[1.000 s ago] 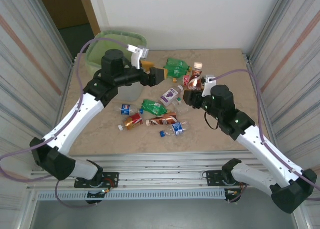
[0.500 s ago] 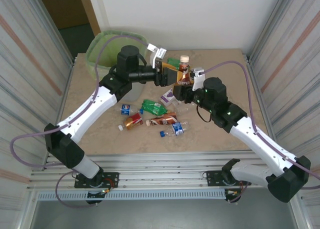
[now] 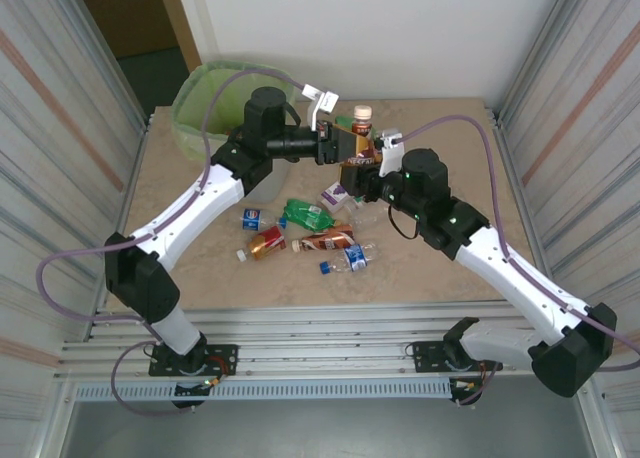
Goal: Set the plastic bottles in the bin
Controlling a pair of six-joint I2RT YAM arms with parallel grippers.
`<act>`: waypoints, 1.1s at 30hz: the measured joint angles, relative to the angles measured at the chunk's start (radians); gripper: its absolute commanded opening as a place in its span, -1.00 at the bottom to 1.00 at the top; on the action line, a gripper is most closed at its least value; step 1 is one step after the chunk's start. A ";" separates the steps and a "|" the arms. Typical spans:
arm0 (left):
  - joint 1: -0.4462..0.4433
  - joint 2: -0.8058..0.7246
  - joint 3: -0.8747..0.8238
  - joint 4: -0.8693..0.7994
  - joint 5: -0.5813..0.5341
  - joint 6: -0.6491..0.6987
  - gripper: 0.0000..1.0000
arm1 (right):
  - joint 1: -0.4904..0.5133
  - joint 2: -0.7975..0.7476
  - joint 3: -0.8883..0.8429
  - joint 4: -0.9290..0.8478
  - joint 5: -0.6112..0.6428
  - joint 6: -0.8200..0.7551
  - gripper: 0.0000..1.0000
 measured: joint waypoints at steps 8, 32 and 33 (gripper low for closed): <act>0.003 0.011 0.001 0.024 0.005 -0.025 0.17 | 0.009 0.014 0.013 -0.005 0.002 -0.008 -0.27; 0.008 0.018 0.018 -0.025 -0.007 0.029 -0.80 | 0.032 -0.017 0.011 -0.030 0.056 -0.044 0.89; 0.013 0.016 0.022 -0.040 -0.015 0.041 -0.80 | 0.032 -0.030 0.008 -0.030 0.063 -0.048 0.94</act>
